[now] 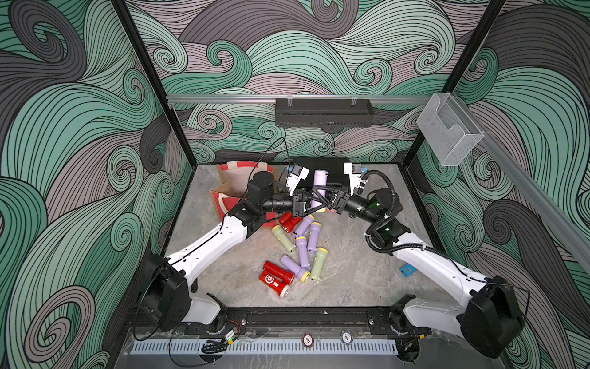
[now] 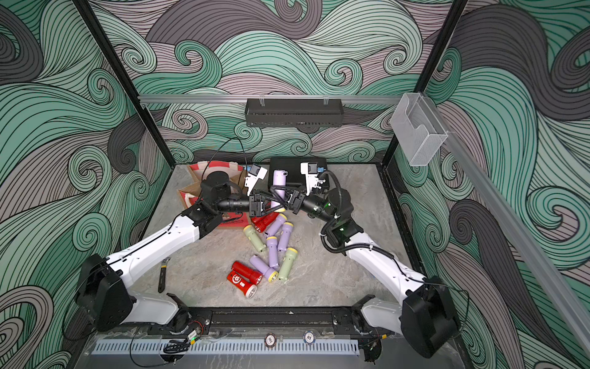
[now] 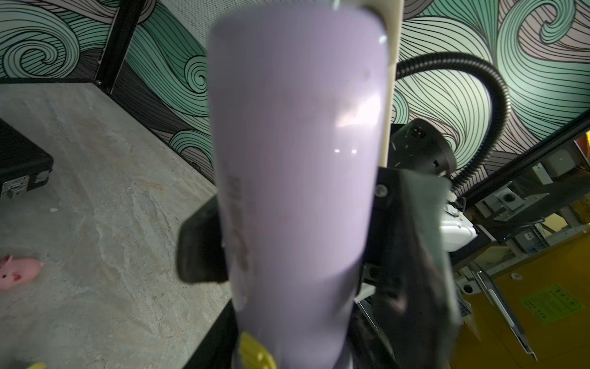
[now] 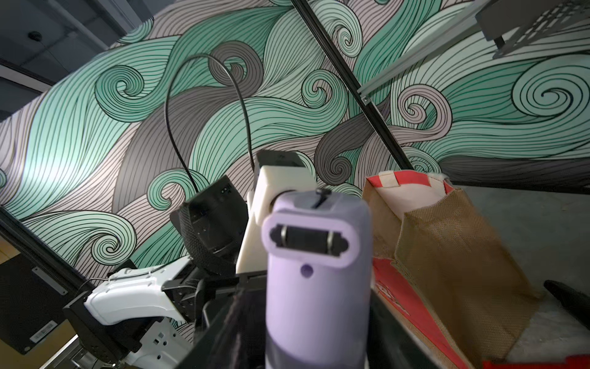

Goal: Put the flashlights into the tote bags
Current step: Pick up the flashlight from the center of the board, then place the flashlight in the canvas bag.

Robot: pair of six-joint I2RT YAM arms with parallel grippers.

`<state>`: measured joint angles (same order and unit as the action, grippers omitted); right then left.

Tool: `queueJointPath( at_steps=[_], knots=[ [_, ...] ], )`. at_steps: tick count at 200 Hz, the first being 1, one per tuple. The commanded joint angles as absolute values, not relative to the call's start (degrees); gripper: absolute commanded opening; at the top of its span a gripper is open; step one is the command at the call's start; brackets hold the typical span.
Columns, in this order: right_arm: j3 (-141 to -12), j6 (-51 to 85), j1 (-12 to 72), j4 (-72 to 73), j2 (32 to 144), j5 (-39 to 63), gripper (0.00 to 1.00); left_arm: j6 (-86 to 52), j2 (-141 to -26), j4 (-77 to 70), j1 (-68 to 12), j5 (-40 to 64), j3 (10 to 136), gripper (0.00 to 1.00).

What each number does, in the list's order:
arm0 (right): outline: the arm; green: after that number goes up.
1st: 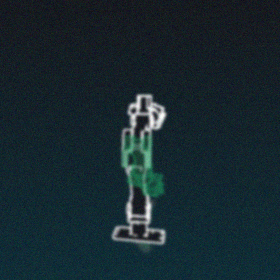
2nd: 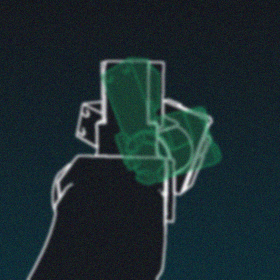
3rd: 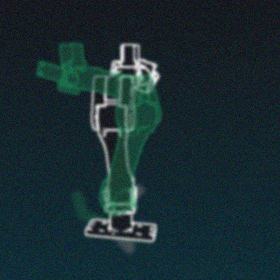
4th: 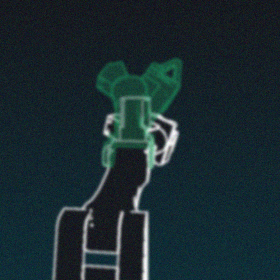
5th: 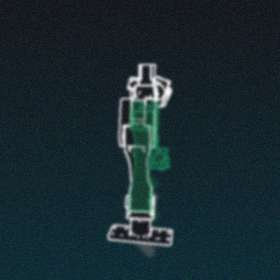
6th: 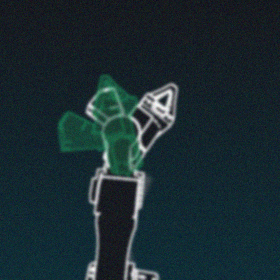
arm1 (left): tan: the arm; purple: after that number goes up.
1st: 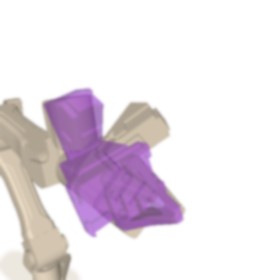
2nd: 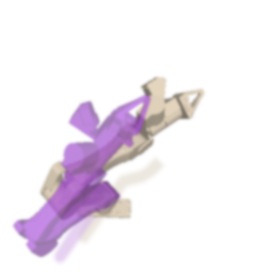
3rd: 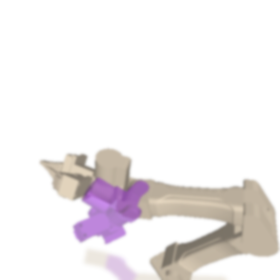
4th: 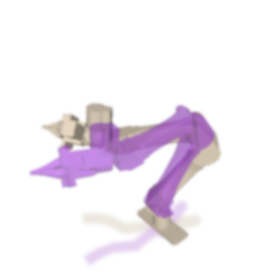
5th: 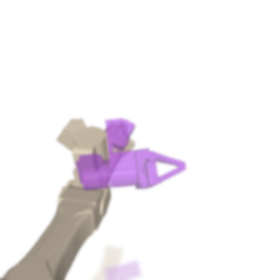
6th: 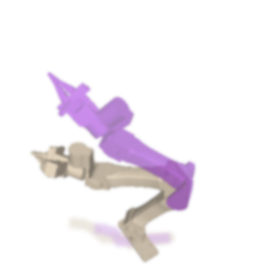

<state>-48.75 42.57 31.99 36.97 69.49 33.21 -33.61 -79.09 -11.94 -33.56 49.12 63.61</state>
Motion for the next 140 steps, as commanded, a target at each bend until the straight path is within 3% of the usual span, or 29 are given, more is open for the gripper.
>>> queueJointPath(
  at_steps=[1,21,39,86,140],
  knots=[
    [-50.3,36.4,32.4,29.4,66.1,30.5,0.79,-27.2,-75.4,-0.3,-33.1,42.1,66.4,0.06],
    [-51.1,32.7,32.4,23.1,63.8,27.8,0.93,-23.8,-72.4,6.2,-32.0,36.1,66.7,0.03],
    [-51.9,29.2,32.3,16.8,61.7,24.6,0.99,-18.8,-71.3,20.4,-30.3,28.9,72.2,0.01],
    [-54.9,21.0,32.3,-0.8,61.3,17.2,1.00,-10.6,-79.4,53.1,-23.3,5.3,93.2,0.00],
    [-54.6,17.3,34.0,-7.9,60.3,12.5,0.99,-8.2,-91.6,60.4,-16.9,-9.6,106.0,0.00]
  ],
)
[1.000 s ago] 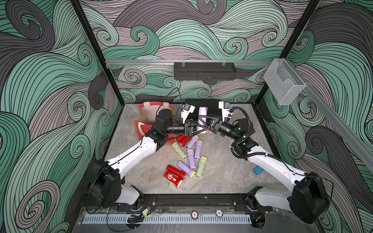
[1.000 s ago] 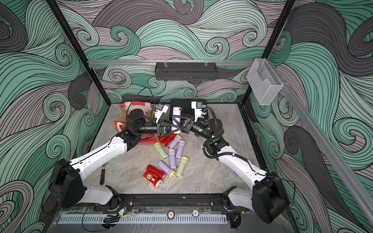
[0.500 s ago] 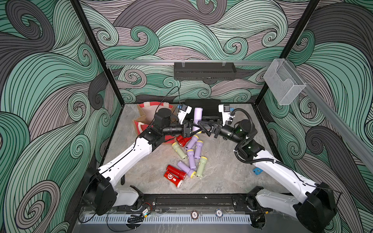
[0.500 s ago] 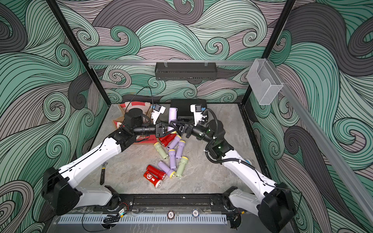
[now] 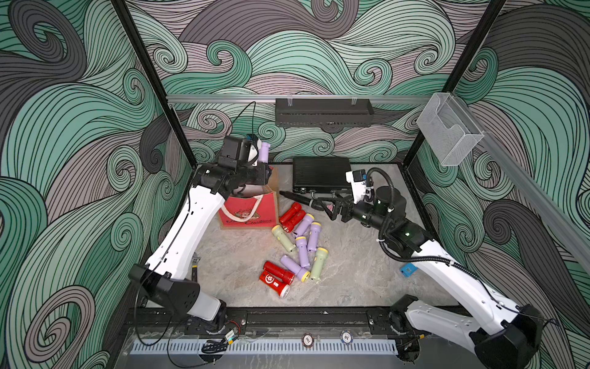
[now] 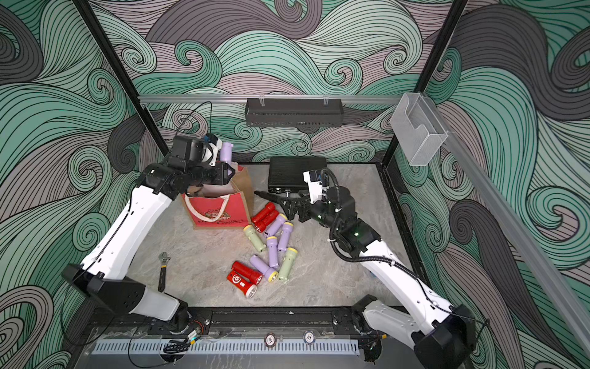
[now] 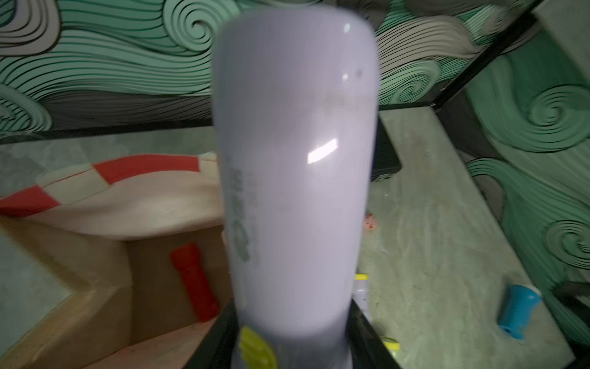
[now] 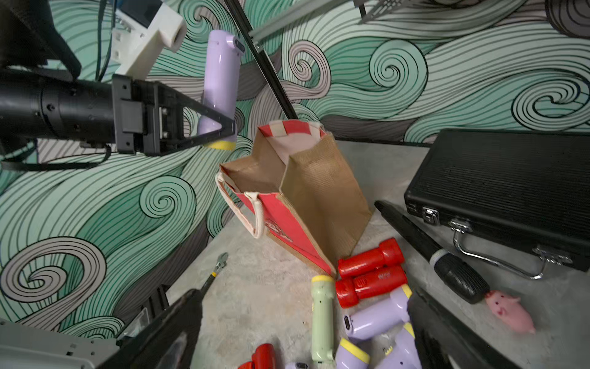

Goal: Put the flashlights into the tote bags
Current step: Place the flashlight in the canvas bag.

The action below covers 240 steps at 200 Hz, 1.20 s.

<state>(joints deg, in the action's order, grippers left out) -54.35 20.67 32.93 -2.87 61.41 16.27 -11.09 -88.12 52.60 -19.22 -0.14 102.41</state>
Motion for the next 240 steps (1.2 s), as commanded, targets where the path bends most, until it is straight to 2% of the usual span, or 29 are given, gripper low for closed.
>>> queueJointPath(
  at_steps=[1,31,125,240],
  knots=[
    [-54.5,17.2,34.1,-8.1,60.3,12.4,1.00,-8.1,-91.7,60.5,-16.9,-9.7,106.2,0.00],
    [-53.4,15.6,34.4,-9.3,58.6,11.0,1.00,-7.2,-97.3,62.3,-15.7,-13.6,110.1,0.00],
    [-51.4,14.4,34.5,-9.1,56.2,9.8,1.00,-9.7,-111.5,63.7,-12.1,-9.1,110.1,0.00],
    [-51.7,13.9,34.4,-8.9,57.1,9.3,1.00,-10.0,-118.5,58.3,-10.8,-7.8,100.7,0.00]
  ],
)
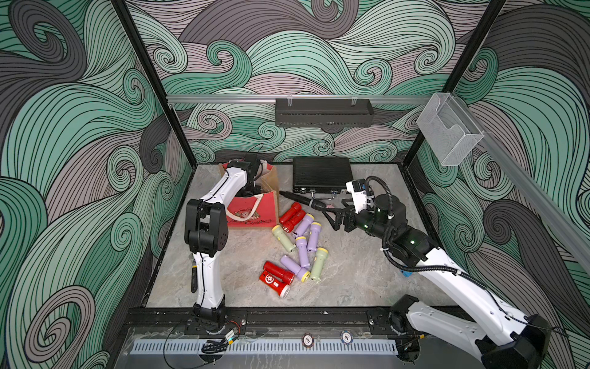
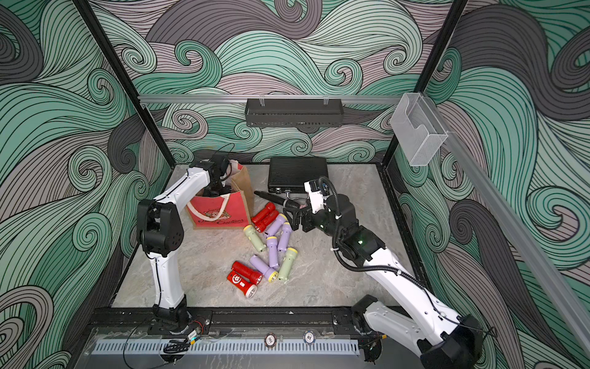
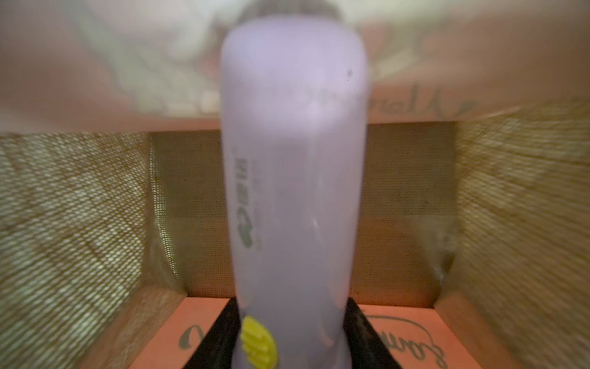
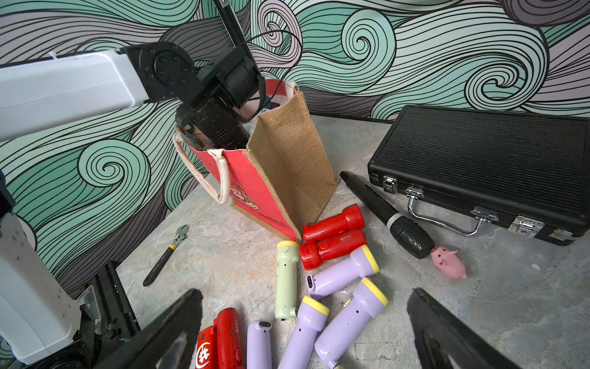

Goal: Put the flashlights into the tote bags
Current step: Place the flashlight in the canvas bag, then pick up the flashlight from the center of the board.

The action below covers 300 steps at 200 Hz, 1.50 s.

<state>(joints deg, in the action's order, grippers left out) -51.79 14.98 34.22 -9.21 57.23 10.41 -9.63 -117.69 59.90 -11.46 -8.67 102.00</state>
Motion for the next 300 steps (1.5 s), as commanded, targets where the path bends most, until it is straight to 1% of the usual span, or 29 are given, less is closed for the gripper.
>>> queueJointPath(
  at_steps=[1,21,32,51,81,98,117,134,145,190,198,204,215,238,259,265,271,300],
  knots=[
    [-51.8,13.9,34.4,-8.9,57.1,9.2,1.00,-10.1,-118.5,58.3,-10.8,-7.8,100.7,0.00],
    [-51.7,13.9,34.5,-8.8,57.1,9.2,1.00,-10.3,-119.5,58.3,-10.7,-7.5,100.5,0.00],
    [-51.8,13.8,34.4,-9.0,56.9,9.1,1.00,-10.4,-119.3,58.1,-10.8,-7.1,100.4,0.06],
    [-51.7,13.7,34.4,-9.1,56.5,8.6,0.99,-10.7,-117.9,57.3,-10.7,-7.1,99.5,0.13],
    [-51.8,13.3,34.4,-9.6,56.1,8.1,1.00,-11.1,-115.0,56.7,-10.7,-7.2,97.7,0.27],
    [-52.0,13.1,34.4,-10.2,55.8,7.7,1.00,-11.4,-113.0,55.9,-10.8,-7.0,96.0,0.34],
    [-52.3,12.7,34.4,-11.1,55.5,7.0,1.00,-11.6,-110.6,55.6,-10.8,-7.2,95.5,0.39],
    [-53.0,12.2,34.5,-12.8,55.5,6.5,1.00,-11.3,-108.5,55.8,-10.7,-7.3,96.0,0.49],
    [-53.3,11.9,34.5,-14.0,55.6,6.0,1.00,-11.1,-106.9,56.5,-10.8,-7.3,97.0,0.54],
    [-53.8,10.7,34.8,-18.3,57.0,8.0,0.99,-10.3,-99.6,58.0,-10.8,-4.4,98.7,0.57],
    [-54.2,10.1,35.2,-19.4,58.1,9.2,0.99,-9.8,-98.2,58.0,-10.8,-2.5,98.3,0.60],
    [-54.9,9.5,36.0,-20.2,59.3,10.0,0.98,-9.3,-97.0,57.9,-10.7,-0.7,98.1,0.65],
    [-56.0,8.1,38.2,-23.1,61.6,10.2,0.97,-9.3,-94.8,57.7,-10.8,0.8,96.9,0.70],
    [-57.5,6.5,44.8,-25.8,66.8,10.1,0.97,-11.9,-89.3,55.9,-10.8,2.8,92.9,0.70],
    [-58.9,7.1,51.6,-26.5,71.9,10.8,0.95,-12.9,-82.7,49.6,-10.6,10.5,87.3,0.71],
    [-59.2,7.5,53.4,-26.5,73.2,10.8,0.95,-13.7,-81.9,48.0,-10.6,12.0,86.1,0.78],
    [-59.8,8.0,55.0,-26.6,74.5,11.0,0.94,-14.4,-79.3,47.4,-10.4,13.1,85.6,0.81],
    [-62.3,10.8,61.4,-27.0,80.1,11.6,0.93,-16.2,-76.7,47.1,-8.6,17.2,85.7,0.89]
  ],
)
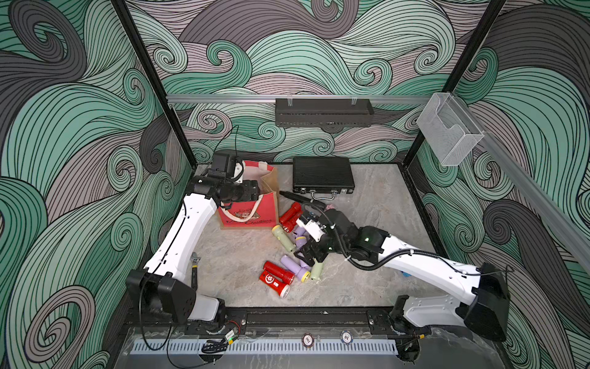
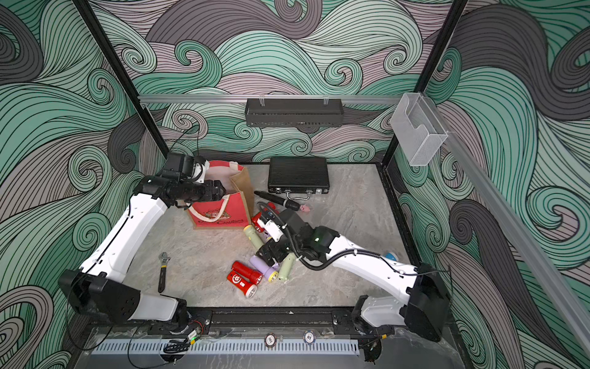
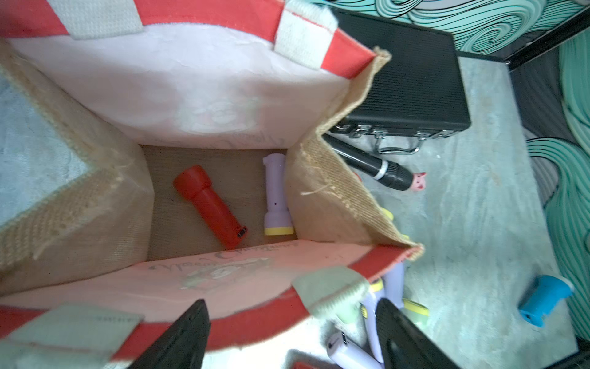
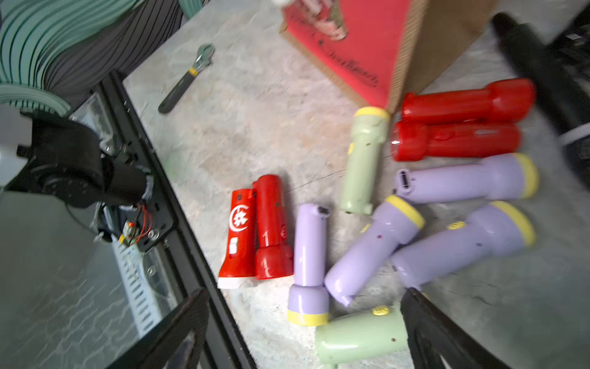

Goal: Put the flashlights into the tote bags
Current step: Pick up the flashlight from the center of the board.

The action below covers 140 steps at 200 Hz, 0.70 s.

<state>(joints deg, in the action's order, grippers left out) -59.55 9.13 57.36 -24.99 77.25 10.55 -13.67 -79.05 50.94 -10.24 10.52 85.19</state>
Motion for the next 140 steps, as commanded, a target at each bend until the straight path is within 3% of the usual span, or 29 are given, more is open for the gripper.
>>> queueJointPath(
  at_steps=[1,30,90,140],
  knots=[
    [-62.5,10.9,61.6,-27.0,80.3,11.6,0.92,-16.3,-76.7,47.1,-8.5,17.2,85.6,0.89],
    [-69.9,11.8,67.6,-32.6,89.4,9.8,0.91,-17.6,-75.2,45.4,-6.2,19.8,85.1,0.98],
    [-91.9,4.3,75.1,-51.3,111.4,0.8,0.90,-18.3,-73.7,42.7,-4.2,20.1,85.5,0.99],
    [-93.4,4.2,75.7,-52.5,115.4,-1.1,0.90,-17.1,-70.8,43.5,-4.0,18.0,84.7,0.99]
  ],
)
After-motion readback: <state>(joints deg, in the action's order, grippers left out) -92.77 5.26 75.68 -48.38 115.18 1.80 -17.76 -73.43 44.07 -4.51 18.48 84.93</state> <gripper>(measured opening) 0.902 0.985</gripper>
